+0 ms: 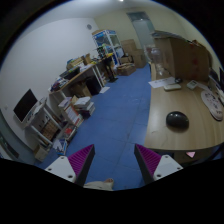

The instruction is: Arrange mouse

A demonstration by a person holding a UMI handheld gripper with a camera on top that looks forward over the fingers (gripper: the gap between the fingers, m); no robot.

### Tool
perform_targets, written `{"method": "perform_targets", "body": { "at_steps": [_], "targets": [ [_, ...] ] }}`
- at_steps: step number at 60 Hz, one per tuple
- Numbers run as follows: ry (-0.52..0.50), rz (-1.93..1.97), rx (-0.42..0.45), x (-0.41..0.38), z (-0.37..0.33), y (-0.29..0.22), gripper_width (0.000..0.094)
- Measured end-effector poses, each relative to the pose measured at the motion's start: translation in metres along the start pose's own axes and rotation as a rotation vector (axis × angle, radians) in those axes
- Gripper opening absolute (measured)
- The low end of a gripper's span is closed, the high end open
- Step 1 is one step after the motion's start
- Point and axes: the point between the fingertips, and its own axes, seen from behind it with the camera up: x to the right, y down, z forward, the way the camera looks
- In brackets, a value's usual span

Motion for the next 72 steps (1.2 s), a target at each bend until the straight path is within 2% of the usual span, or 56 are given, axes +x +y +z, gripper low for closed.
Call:
{"method": "perform_targets", "body": {
  "at_steps": [7, 11, 19, 22, 24, 25, 27, 28, 29, 30, 31, 32, 34, 40, 41, 43, 55, 66, 69, 72],
  "targets": [
    [0.062, -0.006, 0.01, 0.03, -0.014, 0.001, 0.0817],
    [0.108, 0.002, 0.008, 0.085, -0.027, 0.006, 0.0821],
    [0.205, 0.023, 0.022, 0.14, -0.019, 0.004, 0.082],
    [0.254, 0.014, 0.036, 0.145, -0.014, -0.006, 0.082],
    [0.271, -0.001, 0.059, 0.18, -0.017, -0.009, 0.0821],
    [0.291, -0.01, 0.069, 0.168, -0.014, -0.013, 0.0819],
    [0.305, -0.032, 0.083, 0.203, -0.014, -0.016, 0.0819],
    [0.323, -0.043, 0.087, 0.19, -0.009, -0.018, 0.082],
    [0.324, -0.057, 0.093, 0.216, -0.009, -0.019, 0.0819],
    [0.341, -0.07, 0.098, 0.203, -0.004, -0.022, 0.0818],
    [0.34, -0.085, 0.103, 0.228, -0.003, -0.022, 0.0821],
    [0.354, -0.098, 0.104, 0.214, 0.003, -0.025, 0.0819],
    [0.355, -0.12, 0.105, 0.248, 0.009, -0.028, 0.0816],
    [0.381, -0.163, 0.111, 0.273, 0.027, -0.034, 0.0818],
    [0.379, -0.169, 0.105, 0.276, 0.029, -0.035, 0.0843],
    [0.365, -0.158, 0.131, 0.276, 0.034, -0.043, 0.0821],
    [0.321, -0.14, 0.122, 0.284, 0.061, -0.067, 0.0816],
    [0.345, -0.118, 0.145, 0.303, 0.087, -0.098, 0.0811],
    [0.362, -0.103, 0.148, 0.308, 0.092, -0.105, 0.0738],
    [0.388, -0.084, 0.149, 0.317, 0.096, -0.111, 0.0552]
  ]
}}
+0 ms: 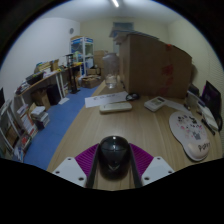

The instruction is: Arrange mouse

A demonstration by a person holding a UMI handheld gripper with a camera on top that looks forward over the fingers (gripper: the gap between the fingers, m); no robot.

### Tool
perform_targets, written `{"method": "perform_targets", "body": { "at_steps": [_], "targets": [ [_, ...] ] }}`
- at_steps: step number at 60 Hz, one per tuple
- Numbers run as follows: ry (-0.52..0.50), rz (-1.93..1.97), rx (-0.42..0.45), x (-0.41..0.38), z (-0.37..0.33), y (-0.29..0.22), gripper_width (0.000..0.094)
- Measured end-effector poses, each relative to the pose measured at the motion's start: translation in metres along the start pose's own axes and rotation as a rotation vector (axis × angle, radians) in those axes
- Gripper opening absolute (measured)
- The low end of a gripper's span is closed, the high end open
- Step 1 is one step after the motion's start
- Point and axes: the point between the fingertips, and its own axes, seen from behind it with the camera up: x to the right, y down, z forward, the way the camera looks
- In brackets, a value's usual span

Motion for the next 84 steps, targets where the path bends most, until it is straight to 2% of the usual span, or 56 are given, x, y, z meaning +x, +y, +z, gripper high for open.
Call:
{"method": "perform_targets", "body": {
  "at_steps": [7, 8, 10, 18, 21, 27, 34, 39, 41, 47, 52, 60, 67, 68, 71, 72, 74, 75, 76, 78, 79, 80, 84],
  "targets": [
    [0.028, 0.026, -0.017, 0.003, 0.002, 0.0, 0.049],
    [0.03, 0.028, -0.023, 0.003, 0.002, 0.0, 0.0524],
    [0.027, 0.035, -0.034, 0.002, 0.002, 0.0, 0.0439],
    [-0.026, 0.041, -0.066, -0.006, -0.007, -0.002, 0.0364],
    [-0.083, 0.026, -0.018, -0.015, -0.025, -0.025, 0.0364],
    [-0.078, -0.025, 0.146, 0.01, -0.065, -0.11, 0.0365],
    [-0.002, -0.018, 0.316, 0.095, -0.108, -0.205, 0.036],
    [0.086, -0.021, 0.37, 0.174, -0.115, -0.237, 0.0362],
    [0.122, -0.018, 0.368, 0.204, -0.111, -0.233, 0.036],
    [0.18, 0.018, 0.281, 0.275, -0.071, -0.195, 0.0358],
    [0.188, 0.043, 0.16, 0.307, -0.033, -0.142, 0.0359],
    [0.144, 0.074, 0.04, 0.314, 0.015, -0.066, 0.0361],
    [0.148, 0.067, -0.008, 0.316, 0.033, -0.035, 0.0367],
    [0.144, 0.074, 0.014, 0.316, 0.035, -0.038, 0.0365],
    [0.133, 0.093, 0.004, 0.316, 0.036, -0.036, 0.0412],
    [0.129, 0.099, -0.004, 0.315, 0.036, -0.036, 0.0488],
    [0.122, 0.102, -0.008, 0.315, 0.036, -0.037, 0.053],
    [0.117, 0.101, -0.013, 0.314, 0.036, -0.037, 0.0502],
    [0.112, 0.099, -0.018, 0.314, 0.035, -0.037, 0.0559],
    [0.103, 0.099, -0.034, 0.313, 0.034, -0.036, 0.0552],
    [0.099, 0.101, -0.045, 0.312, 0.032, -0.035, 0.0587],
    [0.095, 0.105, -0.056, 0.311, 0.03, -0.034, 0.0685],
    [0.077, 0.127, -0.059, 0.306, 0.015, -0.035, 0.0918]
  ]
}}
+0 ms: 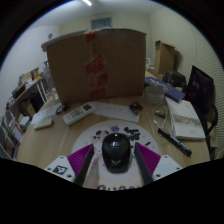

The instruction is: Arrange mouse

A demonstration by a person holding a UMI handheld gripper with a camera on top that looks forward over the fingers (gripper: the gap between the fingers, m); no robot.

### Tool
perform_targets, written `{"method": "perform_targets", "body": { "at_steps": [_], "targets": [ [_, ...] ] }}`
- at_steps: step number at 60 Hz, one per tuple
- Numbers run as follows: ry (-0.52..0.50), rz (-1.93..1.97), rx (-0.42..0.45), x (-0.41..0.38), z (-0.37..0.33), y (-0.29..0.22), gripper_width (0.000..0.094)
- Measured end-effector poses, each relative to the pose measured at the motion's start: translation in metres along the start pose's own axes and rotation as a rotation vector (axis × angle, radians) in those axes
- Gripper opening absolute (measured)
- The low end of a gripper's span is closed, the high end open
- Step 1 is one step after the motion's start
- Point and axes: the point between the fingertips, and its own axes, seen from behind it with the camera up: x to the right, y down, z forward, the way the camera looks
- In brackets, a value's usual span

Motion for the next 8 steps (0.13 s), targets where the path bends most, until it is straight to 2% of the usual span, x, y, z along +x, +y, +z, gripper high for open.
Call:
{"method": "perform_targets", "body": {
  "at_steps": [2, 8],
  "targets": [
    [-0.004, 0.01, 0.014, -0.002, -0.012, -0.004, 0.0856],
    [0.001, 0.035, 0.036, -0.006, -0.058, -0.01, 0.0842]
  ]
}}
